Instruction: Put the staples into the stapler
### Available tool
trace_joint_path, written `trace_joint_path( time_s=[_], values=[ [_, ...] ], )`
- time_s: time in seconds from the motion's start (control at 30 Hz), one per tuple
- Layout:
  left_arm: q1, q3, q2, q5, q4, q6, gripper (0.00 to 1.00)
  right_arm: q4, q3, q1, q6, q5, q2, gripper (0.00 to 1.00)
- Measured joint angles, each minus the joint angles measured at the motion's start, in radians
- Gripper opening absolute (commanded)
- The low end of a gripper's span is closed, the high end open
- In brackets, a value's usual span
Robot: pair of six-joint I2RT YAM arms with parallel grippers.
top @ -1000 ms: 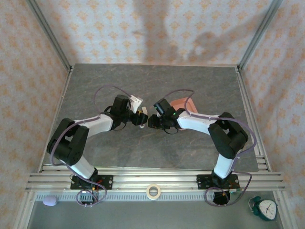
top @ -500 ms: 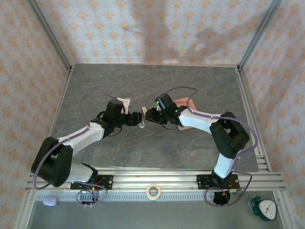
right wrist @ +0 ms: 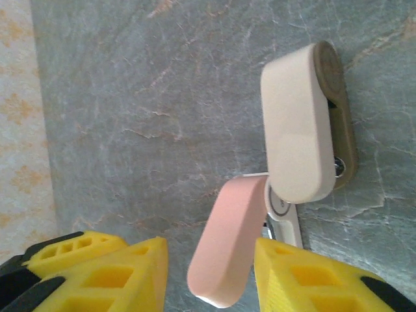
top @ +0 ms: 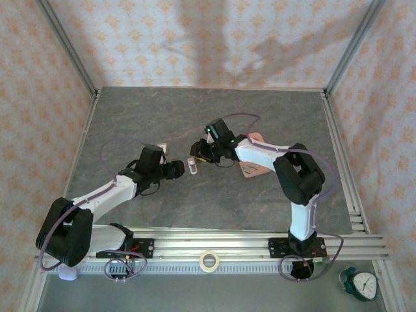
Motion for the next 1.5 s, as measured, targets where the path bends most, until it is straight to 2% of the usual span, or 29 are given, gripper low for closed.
trace_joint_path(
  time_s=[0.67,1.13,1.5],
  values=[
    [0.000,-0.001,0.000,-0.011,0.000,0.000,0.69,-0.124,0.030,0.035,-0.078,0.034,0.061,0.32],
    [0.000,-0.001,0.009,-0.011,-0.004,0.001,0.69,-0.119,0.026,0.054,-0.092,0.076,0.063,0.21],
    [0.000,-0.001,0.009,-0.011,-0.009,0.000,0.69,-0.121,0.026,0.060,-0.108,0.099,0.062,0.21]
  ],
)
